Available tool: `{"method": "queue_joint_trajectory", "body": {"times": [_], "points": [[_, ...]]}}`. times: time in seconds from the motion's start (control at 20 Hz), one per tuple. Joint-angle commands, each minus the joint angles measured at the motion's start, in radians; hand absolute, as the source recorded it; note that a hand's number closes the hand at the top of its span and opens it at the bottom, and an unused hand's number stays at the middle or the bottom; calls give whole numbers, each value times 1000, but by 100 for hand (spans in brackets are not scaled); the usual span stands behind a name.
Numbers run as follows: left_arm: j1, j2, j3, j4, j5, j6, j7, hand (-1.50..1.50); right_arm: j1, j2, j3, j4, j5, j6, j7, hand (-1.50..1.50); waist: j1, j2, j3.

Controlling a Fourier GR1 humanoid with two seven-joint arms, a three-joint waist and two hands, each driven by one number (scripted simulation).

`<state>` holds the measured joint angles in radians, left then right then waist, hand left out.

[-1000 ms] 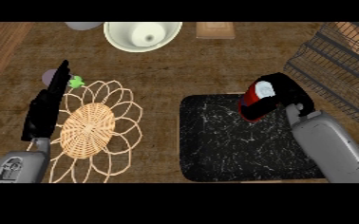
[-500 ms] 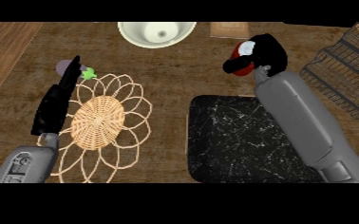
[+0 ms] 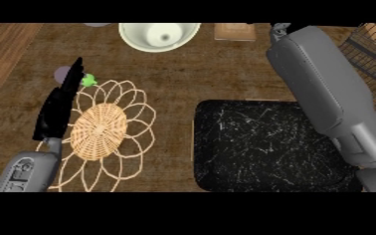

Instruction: Pick the can from the tray and place it in the tiered basket

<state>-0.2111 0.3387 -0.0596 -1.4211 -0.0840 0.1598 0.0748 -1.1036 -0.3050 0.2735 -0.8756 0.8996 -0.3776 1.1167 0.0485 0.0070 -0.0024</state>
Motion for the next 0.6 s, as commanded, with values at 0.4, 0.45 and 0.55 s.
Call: {"method": "queue_joint_trajectory", "body": {"times": [0.4, 0.45, 0.55], "points": [[47, 24, 47, -3, 29, -39, -19, 0, -266, -44, -94, 167, 189, 162, 183, 150, -35, -8, 1], [45, 31, 54, -16, 21, -31, -1, 0, -224, -51, -106, 122, 187, 130, 175, 150, -44, -11, 2], [75, -10, 19, -29, -19, 10, -14, 0, -239, -113, -169, 144, 146, 118, 75, 150, -40, -9, 2]]}}
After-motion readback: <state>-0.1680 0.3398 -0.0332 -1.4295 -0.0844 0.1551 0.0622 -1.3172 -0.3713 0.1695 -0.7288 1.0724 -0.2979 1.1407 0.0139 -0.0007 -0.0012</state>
